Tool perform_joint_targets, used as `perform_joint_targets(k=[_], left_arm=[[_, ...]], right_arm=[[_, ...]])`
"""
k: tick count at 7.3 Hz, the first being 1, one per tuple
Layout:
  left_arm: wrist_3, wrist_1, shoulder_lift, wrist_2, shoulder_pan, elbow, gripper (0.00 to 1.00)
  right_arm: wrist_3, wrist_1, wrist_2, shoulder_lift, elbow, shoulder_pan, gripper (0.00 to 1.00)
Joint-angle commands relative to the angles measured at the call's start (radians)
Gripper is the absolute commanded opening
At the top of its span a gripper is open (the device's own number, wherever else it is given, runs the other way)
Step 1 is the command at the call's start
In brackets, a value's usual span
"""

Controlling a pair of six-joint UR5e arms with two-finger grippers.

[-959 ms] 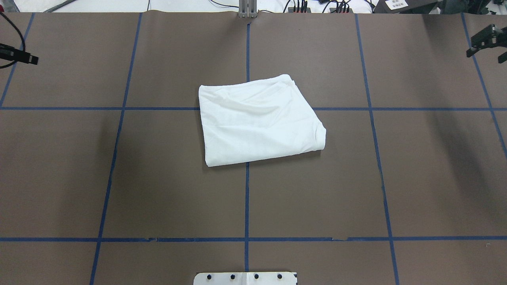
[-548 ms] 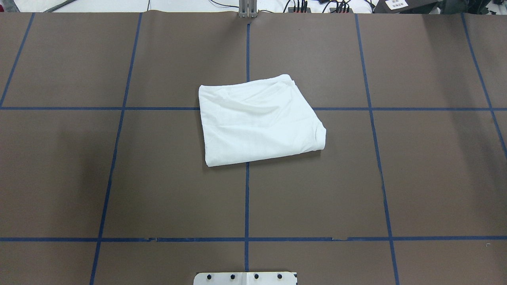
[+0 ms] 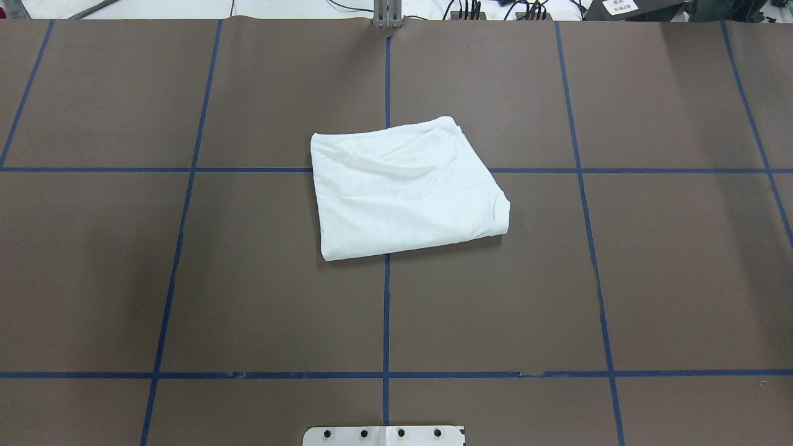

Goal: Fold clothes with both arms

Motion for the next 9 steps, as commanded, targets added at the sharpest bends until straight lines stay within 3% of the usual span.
perform_joint_targets(k=[1,2,4,9], left_arm=[[-0.024,0.023,0.052,0.020,0.000,-0.063,1.00],[-0.029,0.023,0.094,0.034,-0.002,-0.122,1.00],[-0.030,0.023,0.103,0.141,0.029,-0.131,1.00],[-0.030,0.022,0.168,0.108,0.024,-0.149,1.00]], right_arm=[[0.005,-0.002,-0.005,-0.036,0.050,-0.005,1.00],[0.015,0.000,-0.004,-0.051,0.053,-0.005,1.00],[0.035,-0.003,-0.004,-0.061,0.070,-0.019,1.00],[0.098,-0.033,0.006,-0.223,0.281,-0.030,1.00]])
